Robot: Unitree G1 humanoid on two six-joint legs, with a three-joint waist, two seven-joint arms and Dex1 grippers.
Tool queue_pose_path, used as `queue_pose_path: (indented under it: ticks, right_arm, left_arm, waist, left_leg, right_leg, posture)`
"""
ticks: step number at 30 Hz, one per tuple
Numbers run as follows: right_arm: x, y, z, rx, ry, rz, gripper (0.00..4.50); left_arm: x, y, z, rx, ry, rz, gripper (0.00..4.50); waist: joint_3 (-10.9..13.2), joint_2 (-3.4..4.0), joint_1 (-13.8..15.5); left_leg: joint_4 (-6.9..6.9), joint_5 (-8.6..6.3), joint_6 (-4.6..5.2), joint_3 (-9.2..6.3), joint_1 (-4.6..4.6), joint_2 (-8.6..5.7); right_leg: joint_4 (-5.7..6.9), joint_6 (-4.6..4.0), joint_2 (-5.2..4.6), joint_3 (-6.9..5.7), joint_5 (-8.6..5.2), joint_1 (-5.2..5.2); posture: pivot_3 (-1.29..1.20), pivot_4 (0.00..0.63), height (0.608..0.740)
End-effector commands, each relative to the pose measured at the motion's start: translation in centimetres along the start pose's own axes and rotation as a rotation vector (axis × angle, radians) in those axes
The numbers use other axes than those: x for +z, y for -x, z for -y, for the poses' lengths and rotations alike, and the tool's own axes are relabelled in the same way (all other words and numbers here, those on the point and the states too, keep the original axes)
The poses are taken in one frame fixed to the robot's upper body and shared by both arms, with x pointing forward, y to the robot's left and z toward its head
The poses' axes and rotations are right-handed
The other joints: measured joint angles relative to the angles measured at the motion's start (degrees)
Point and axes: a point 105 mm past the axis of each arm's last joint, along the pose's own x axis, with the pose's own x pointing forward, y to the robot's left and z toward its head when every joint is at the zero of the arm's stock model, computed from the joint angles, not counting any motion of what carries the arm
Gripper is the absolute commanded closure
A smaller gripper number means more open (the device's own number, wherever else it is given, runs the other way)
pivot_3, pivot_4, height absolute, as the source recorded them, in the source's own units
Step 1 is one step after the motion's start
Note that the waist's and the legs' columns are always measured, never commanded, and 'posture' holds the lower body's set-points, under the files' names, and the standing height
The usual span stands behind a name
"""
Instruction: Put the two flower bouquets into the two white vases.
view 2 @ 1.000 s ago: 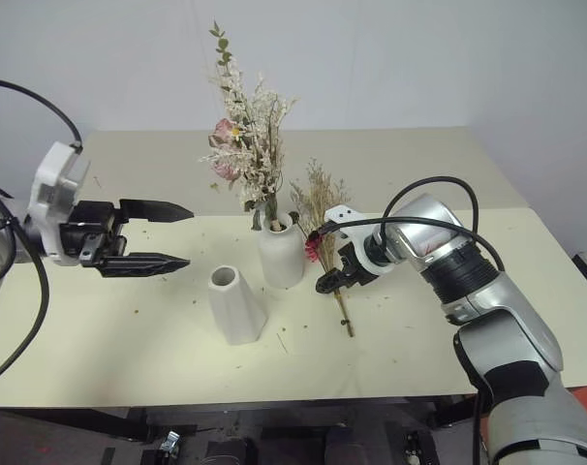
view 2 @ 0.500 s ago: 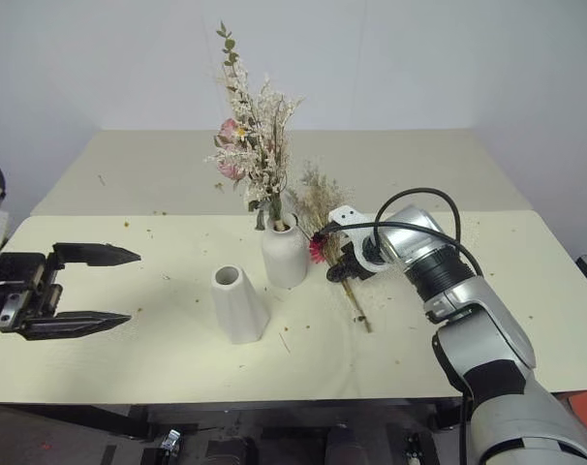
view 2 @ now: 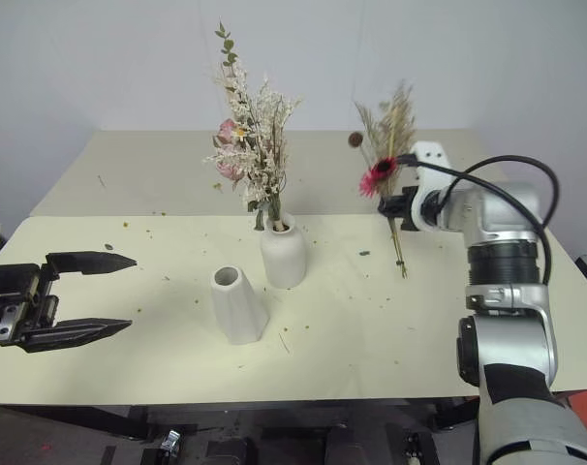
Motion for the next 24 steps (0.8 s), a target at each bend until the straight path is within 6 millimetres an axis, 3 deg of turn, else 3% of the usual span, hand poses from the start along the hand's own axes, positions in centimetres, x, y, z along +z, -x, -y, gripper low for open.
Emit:
queue_pose_path:
  ticks: [1,4,6,10,16,24]
  right_arm:
    - [3.5,2.7,-1.5,0.103,0.024,0.314,4.48]
    - [5.0,4.5,-3.1,0.252,-0.069,0.462,4.48]
    - [6.3,6.2,-5.4,0.427,-0.066,0.568,4.48]
    - [6.4,8.6,-9.8,0.710,0.025,0.634,4.48]
    - [6.4,9.0,-14.4,0.870,0.151,0.736,4.48]
    - [6.1,7.9,-19.0,1.016,0.098,0.749,4.48]
  left_arm:
    - [0.7,0.4,-0.2,0.012,-0.030,0.013,0.00]
    - [0.6,0.4,-0.4,0.011,-0.025,0.013,0.00]
    - [0.6,0.3,-0.6,0.010,-0.021,0.014,0.00]
    - [0.6,0.0,-1.0,0.028,-0.014,0.030,0.00]
    - [0.5,-0.3,-0.8,0.026,-0.001,0.036,0.00]
    - [0.7,-0.2,-0.7,0.035,-0.003,0.023,0.00]
  waist:
    - [0.0,0.00,-0.1]
    - [0.0,0.02,-0.4]
    - [0.0,0.03,-0.5]
    - [0.0,0.03,-0.3]
    - [0.0,0.03,-0.4]
    - [0.0,0.03,-0.1]
  left_leg:
    - [-0.01,0.00,0.00,0.00,0.00,0.00]
    - [-0.01,0.00,0.00,0.02,0.04,0.00]
    - [-0.01,0.00,0.00,0.03,0.07,0.02]
    - [-0.01,0.00,0.00,0.02,0.06,0.04]
    - [-0.01,0.00,0.00,0.03,0.11,0.09]
    - [-0.01,0.00,0.00,0.01,0.09,0.09]
  right_leg:
    - [-0.01,0.03,0.00,0.01,-0.02,0.01]
    - [0.03,0.03,0.00,0.06,-0.01,0.00]
    - [0.05,0.01,0.03,0.06,0.00,0.00]
    - [0.02,0.01,0.05,0.06,-0.01,0.01]
    - [0.04,0.06,0.08,0.05,-0.04,0.02]
    - [0.04,-0.09,0.09,0.04,0.05,0.01]
  posture:
    - [0.00,0.150,0.740]
    - [0.00,0.150,0.740]
    - [0.00,0.150,0.740]
    - [0.00,0.150,0.740]
    - [0.00,0.150,0.740]
    - [0.00,0.150,0.740]
